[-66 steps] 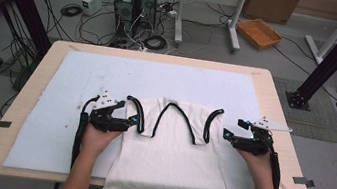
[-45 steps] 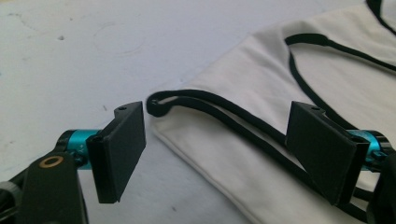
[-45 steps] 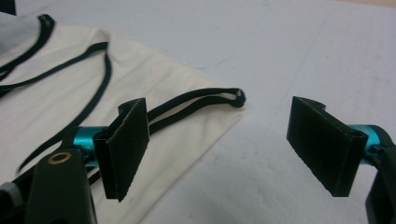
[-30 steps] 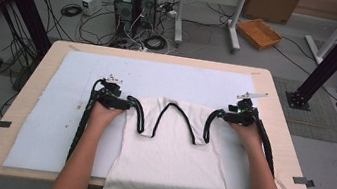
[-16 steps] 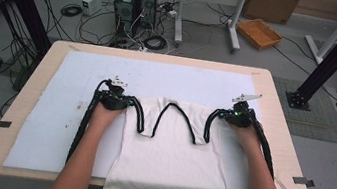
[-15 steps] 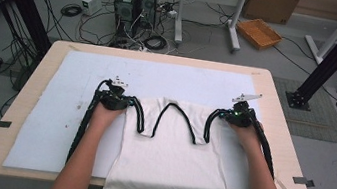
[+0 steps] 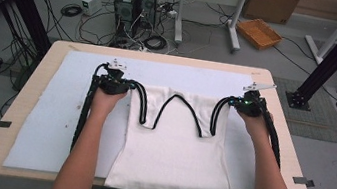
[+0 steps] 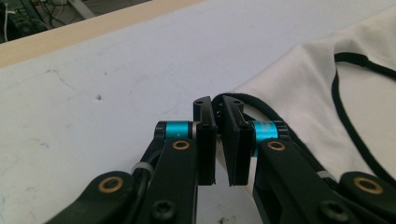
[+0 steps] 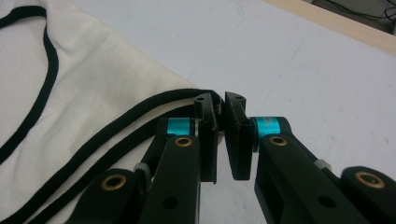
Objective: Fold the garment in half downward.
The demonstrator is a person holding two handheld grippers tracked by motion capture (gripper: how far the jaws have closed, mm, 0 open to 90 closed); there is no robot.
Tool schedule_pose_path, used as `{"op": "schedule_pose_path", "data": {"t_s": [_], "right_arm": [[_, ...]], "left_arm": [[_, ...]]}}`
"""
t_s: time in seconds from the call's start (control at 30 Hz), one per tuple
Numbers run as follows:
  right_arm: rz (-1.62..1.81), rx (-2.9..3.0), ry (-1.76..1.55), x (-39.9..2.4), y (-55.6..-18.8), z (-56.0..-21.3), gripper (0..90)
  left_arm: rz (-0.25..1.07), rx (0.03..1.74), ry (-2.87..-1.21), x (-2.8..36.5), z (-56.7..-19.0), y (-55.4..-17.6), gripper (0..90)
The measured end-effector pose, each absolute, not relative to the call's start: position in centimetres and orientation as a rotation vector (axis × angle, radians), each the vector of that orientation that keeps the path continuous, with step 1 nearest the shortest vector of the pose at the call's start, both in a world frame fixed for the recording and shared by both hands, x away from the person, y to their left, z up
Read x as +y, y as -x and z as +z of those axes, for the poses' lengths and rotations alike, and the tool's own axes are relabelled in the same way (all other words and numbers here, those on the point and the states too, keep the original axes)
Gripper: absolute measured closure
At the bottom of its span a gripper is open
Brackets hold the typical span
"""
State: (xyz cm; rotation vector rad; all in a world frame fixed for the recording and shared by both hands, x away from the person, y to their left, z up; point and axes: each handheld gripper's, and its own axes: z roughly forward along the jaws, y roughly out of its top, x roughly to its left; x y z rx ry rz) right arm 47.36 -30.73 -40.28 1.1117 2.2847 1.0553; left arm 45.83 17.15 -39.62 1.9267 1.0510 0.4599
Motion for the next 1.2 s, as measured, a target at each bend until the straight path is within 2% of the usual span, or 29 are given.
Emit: {"op": "schedule_pose_path", "data": {"t_s": [0.13, 0.37, 0.6, 0.87, 1.2], "right_arm": [[1.066, 2.272, -1.131, -30.8, -48.2, -39.8, 85.2], [1.072, 2.242, -1.168, -31.1, -50.6, -38.6, 85.2], [1.137, 2.202, -1.229, -31.8, -52.4, -37.9, 85.1], [1.239, 2.231, -1.206, -32.8, -50.7, -38.0, 85.1], [1.275, 2.252, -1.113, -32.6, -48.4, -35.8, 85.1]], "left_arm": [[0.446, 1.049, -1.867, 17.0, -39.0, -47.0, 84.1], [0.470, 1.019, -1.923, 15.4, -38.1, -49.5, 84.1], [0.459, 0.998, -1.885, 15.8, -37.6, -50.7, 84.0], [0.382, 0.996, -1.861, 16.9, -38.5, -49.5, 83.9], [0.432, 0.939, -1.837, 17.0, -37.7, -47.4, 83.9]]}}
